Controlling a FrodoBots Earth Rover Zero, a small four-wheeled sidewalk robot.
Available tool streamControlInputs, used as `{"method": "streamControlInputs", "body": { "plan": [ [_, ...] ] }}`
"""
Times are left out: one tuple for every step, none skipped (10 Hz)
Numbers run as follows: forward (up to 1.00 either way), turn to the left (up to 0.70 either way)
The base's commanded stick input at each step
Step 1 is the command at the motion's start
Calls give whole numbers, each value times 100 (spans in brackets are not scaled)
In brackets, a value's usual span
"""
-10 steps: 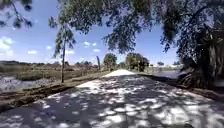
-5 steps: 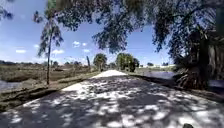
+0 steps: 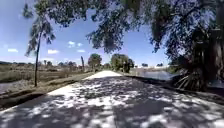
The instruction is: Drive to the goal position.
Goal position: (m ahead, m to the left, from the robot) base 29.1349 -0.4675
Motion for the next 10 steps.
{"method": "streamControlInputs", "body": {
  "plan": [
    [70, 0],
    [70, 0],
    [70, 4],
    [70, 20],
    [70, 29],
    [70, 11],
    [70, 0],
    [70, 0],
    [70, 0],
    [70, 0]
  ]
}}
